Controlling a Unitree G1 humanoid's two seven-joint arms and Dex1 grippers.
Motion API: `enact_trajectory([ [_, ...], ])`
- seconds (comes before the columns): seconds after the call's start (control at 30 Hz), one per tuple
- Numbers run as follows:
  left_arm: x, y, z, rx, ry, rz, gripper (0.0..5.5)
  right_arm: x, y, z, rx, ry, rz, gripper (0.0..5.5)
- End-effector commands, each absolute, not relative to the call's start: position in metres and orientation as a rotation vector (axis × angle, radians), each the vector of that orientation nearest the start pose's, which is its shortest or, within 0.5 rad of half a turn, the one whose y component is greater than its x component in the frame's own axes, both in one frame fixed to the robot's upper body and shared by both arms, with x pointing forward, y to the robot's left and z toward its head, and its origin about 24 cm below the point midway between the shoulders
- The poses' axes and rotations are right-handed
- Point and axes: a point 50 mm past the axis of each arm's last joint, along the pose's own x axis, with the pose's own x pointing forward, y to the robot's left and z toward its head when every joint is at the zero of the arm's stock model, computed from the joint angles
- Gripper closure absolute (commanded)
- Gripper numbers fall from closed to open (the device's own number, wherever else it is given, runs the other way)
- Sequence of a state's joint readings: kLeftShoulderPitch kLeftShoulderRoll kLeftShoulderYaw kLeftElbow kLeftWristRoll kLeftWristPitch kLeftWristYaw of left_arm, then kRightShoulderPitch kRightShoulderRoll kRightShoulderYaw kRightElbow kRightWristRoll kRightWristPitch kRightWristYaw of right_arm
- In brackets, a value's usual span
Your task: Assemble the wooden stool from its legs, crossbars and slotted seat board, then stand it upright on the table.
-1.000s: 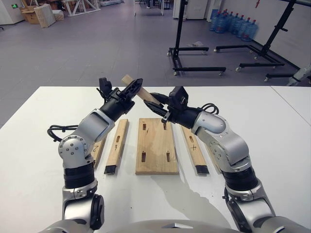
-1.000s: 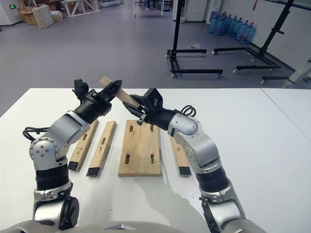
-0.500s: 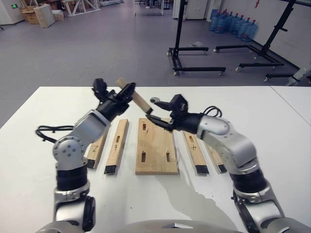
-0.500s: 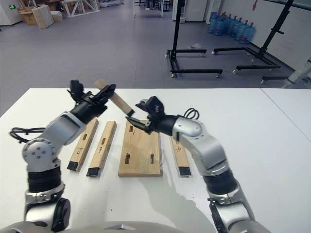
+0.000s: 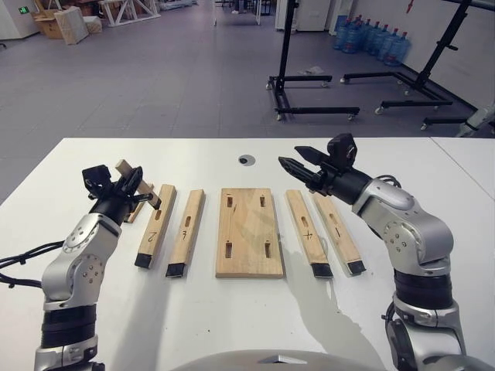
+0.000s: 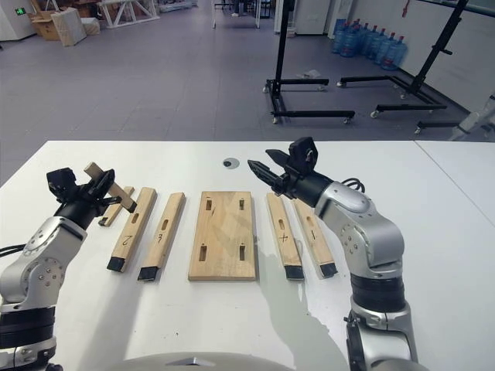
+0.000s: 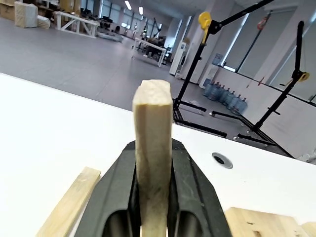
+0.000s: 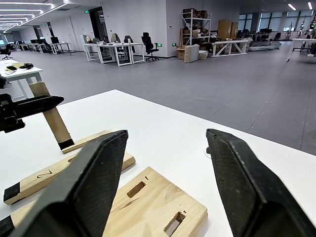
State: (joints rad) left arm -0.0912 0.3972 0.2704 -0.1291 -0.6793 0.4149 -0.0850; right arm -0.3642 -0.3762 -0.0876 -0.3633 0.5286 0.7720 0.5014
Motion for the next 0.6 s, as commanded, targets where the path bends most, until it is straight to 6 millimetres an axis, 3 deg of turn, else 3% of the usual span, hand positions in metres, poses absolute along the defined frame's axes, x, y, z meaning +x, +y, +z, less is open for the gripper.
enact_trajectory([
  [0.03,0.259,0.261,0.087,-0.282,0.074,0.016,5.11,0.278,-0.149,0.161,0.077,0.062,0.736,2.58],
  [0.17,0.261,0.257,0.080,-0.268,0.087,0.003,5.11,0.277,-0.147,0.159,0.075,0.067,0.737,2.58],
  [0.6,0.272,0.245,0.084,-0.248,0.067,-0.034,5.11,0.278,-0.143,0.158,0.073,0.067,0.746,2.58],
])
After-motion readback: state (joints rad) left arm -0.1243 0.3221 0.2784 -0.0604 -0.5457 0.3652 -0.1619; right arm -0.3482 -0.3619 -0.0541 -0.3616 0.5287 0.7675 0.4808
